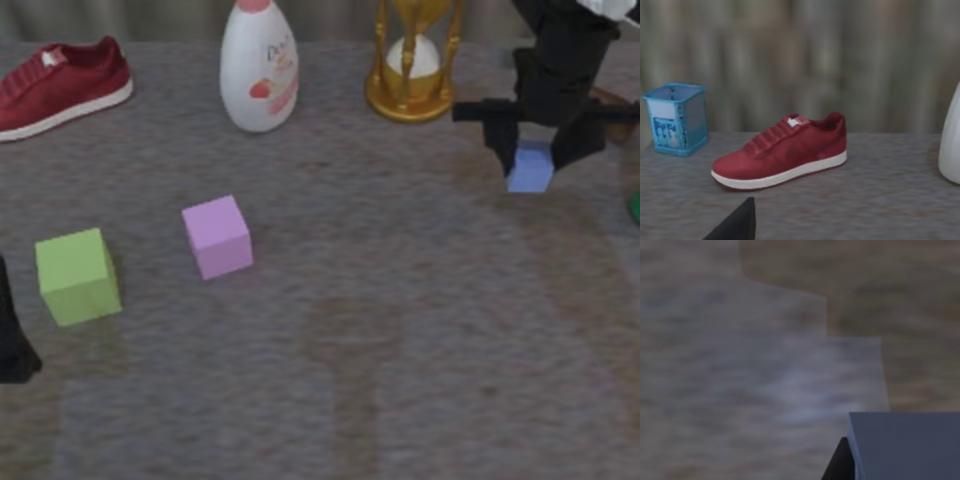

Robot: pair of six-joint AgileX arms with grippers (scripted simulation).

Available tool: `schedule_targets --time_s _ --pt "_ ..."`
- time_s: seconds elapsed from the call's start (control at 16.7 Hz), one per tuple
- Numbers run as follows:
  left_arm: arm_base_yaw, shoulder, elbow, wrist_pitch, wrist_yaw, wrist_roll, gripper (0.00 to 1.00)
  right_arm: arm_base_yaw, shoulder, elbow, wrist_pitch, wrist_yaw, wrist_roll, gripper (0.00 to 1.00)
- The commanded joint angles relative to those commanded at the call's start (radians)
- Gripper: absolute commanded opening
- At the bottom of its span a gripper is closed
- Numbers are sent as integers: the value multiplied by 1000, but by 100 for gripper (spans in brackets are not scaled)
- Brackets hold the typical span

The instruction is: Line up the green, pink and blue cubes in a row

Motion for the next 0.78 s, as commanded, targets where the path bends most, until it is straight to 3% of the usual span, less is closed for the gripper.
schedule_targets --time_s 0.78 --pt "0 0 0 0 0 0 100 364 -470 -676 187 8 322 0"
